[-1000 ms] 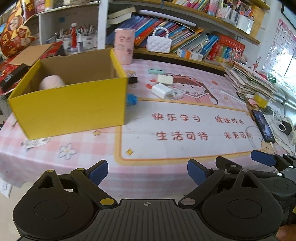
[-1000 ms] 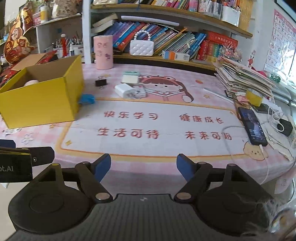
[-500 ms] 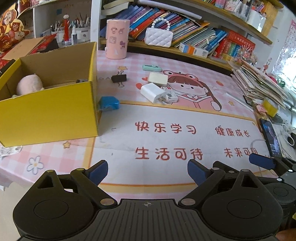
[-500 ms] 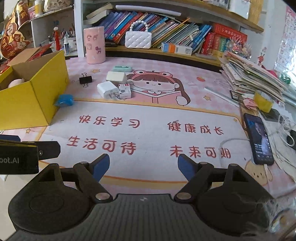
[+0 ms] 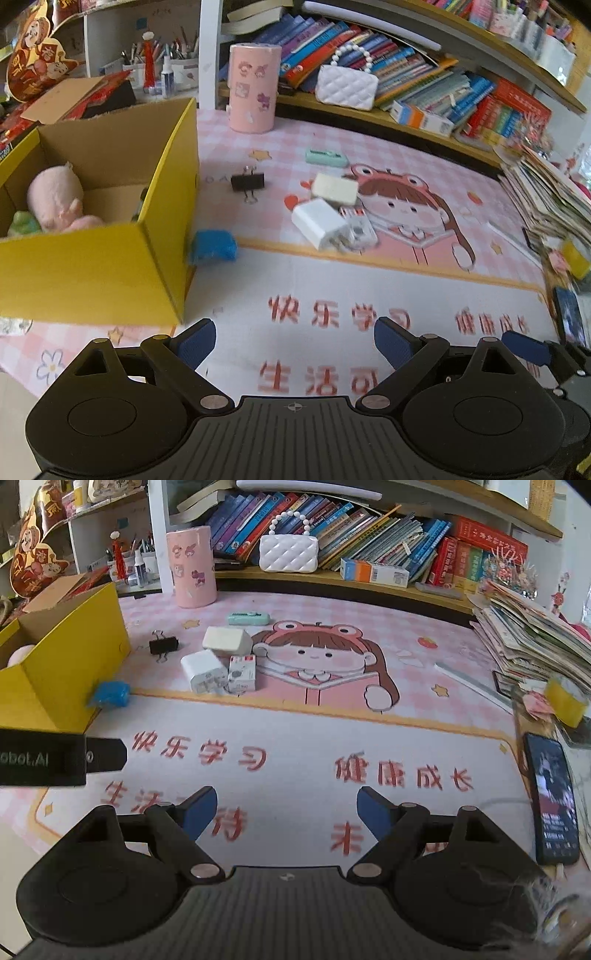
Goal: Organize objects
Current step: 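Withdraw both tools from the box toward the white items on the mat, then grasp the white charger with the left tool while the right tool grasps the white card box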
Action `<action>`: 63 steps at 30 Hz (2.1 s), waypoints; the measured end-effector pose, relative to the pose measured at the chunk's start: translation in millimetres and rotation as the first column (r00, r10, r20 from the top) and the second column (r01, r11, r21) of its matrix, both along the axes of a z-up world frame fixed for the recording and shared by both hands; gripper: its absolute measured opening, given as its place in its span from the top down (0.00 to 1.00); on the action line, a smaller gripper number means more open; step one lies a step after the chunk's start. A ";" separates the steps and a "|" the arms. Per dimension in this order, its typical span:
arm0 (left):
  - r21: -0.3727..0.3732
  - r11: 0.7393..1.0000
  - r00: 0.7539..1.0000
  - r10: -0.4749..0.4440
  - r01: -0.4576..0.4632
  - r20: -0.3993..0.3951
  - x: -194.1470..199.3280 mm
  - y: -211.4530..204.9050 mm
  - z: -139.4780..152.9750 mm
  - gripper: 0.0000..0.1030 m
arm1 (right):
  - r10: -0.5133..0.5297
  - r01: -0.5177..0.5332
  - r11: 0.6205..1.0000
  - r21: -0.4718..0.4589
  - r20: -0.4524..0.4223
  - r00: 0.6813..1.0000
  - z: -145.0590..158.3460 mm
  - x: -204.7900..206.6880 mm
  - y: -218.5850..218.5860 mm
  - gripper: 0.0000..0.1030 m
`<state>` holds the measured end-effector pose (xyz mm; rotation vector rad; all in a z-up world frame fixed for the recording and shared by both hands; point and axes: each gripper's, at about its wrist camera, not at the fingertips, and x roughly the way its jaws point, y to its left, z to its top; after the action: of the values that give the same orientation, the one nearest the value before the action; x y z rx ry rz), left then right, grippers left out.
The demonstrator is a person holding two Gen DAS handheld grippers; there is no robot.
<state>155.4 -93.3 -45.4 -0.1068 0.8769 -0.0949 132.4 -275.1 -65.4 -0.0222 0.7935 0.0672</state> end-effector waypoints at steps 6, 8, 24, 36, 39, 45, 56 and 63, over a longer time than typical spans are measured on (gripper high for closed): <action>-0.002 0.999 0.999 0.034 -0.034 0.015 29.1 -7.2 -0.2 0.10 | 0.015 -0.015 1.000 0.005 0.027 1.000 -2.2 28.6 -5.7 0.20; -0.002 0.999 0.999 0.048 -0.048 0.018 38.9 -10.1 -1.1 0.11 | 0.020 -0.021 1.000 0.006 0.037 0.999 -3.2 38.4 -7.3 0.20; -0.043 0.991 0.992 0.127 -0.128 -0.028 123.2 -33.1 -28.5 0.33 | 0.071 -0.072 0.997 0.010 0.083 0.994 -13.0 89.6 -12.0 0.21; -0.056 0.984 0.983 0.164 -0.169 -0.086 157.9 -39.0 -47.2 0.53 | 0.091 -0.093 0.995 0.029 0.072 0.993 -17.9 107.5 -14.6 0.21; -0.037 0.988 0.986 0.148 -0.151 -0.071 156.8 -38.6 -47.8 0.54 | 0.101 -0.104 0.994 0.037 0.068 0.993 -19.6 110.0 -13.5 0.21; -0.011 0.990 0.987 0.142 -0.143 -0.071 150.7 -28.0 -43.8 0.56 | 0.142 -0.145 0.989 0.043 0.060 0.988 -24.4 120.3 -3.8 0.20; -0.084 0.976 0.979 0.204 -0.202 0.015 113.8 6.7 -0.4 0.60 | 0.215 -0.218 0.975 0.046 0.057 0.975 -35.3 146.8 22.4 0.17; -0.110 0.972 0.977 0.211 -0.205 0.040 97.4 11.5 15.6 0.60 | 0.210 -0.212 0.977 0.034 0.038 0.977 -46.8 166.2 34.1 0.33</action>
<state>252.8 -81.8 -29.8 -0.2937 0.8049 0.0521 298.6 -241.0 -112.2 -0.0716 0.7529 0.2825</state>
